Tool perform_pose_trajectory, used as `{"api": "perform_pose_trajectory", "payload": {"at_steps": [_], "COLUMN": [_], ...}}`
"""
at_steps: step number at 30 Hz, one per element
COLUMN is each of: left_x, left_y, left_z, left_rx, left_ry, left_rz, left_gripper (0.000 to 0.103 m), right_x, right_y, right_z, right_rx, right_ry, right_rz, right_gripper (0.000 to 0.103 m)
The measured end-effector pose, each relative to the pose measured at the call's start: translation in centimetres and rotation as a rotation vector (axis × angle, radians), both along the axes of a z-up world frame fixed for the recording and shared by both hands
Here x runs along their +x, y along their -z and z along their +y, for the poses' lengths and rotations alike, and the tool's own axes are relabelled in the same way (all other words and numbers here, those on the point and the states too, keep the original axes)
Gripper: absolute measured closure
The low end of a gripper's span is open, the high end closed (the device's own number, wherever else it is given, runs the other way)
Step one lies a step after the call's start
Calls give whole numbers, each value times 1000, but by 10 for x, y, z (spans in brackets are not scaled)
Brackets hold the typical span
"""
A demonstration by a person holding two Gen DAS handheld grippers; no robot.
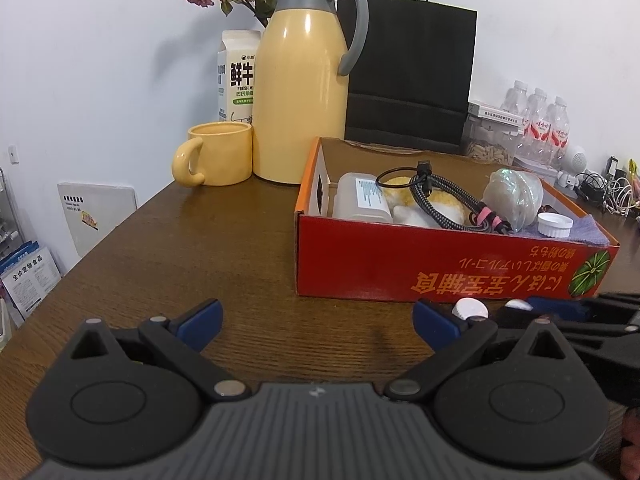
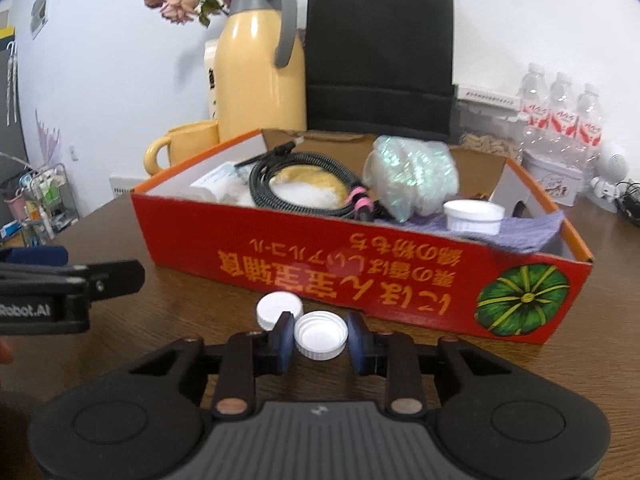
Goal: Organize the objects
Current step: 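Grasp a white bottle cap with the right gripper, then grasp the last white bottle cap with the left gripper while the right gripper holds its cap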
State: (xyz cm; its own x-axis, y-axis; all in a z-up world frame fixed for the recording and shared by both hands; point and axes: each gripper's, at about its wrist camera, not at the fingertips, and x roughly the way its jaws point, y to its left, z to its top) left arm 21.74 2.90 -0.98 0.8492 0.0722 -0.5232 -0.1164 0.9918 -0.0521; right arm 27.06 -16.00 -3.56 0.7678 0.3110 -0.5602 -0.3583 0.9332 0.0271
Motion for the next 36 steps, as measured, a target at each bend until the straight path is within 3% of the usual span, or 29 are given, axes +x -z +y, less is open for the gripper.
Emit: {"api": "perform_pose_trajectory", "payload": {"at_steps": [7, 18, 26, 32, 33, 36], "left_x": [5, 13, 36, 57, 60, 65], "left_y": [5, 11, 16, 21, 23, 26], "left_z": [-1, -23, -70, -93, -94, -95], "left_rx": [-5, 30, 71, 77, 75, 52], "left_ry": [13, 62, 144, 111, 91, 65], "left_rz": [24, 34, 77, 109, 112, 139], "left_gripper": [0, 0, 0, 0, 2, 19], "right_x": [-11, -13, -13, -15, -16, -17], "right_y": [-13, -15, -16, -20, -20, -20], "right_z": [-17, -60, -75, -83, -83, -81], "right_rx": [23, 51, 56, 70, 72, 67], "right_ry": [32, 87, 87, 99, 99, 91], "right_rz": [-71, -84, -92, -107, -108, -110], "right_gripper": [76, 76, 76, 76, 76, 76]}}
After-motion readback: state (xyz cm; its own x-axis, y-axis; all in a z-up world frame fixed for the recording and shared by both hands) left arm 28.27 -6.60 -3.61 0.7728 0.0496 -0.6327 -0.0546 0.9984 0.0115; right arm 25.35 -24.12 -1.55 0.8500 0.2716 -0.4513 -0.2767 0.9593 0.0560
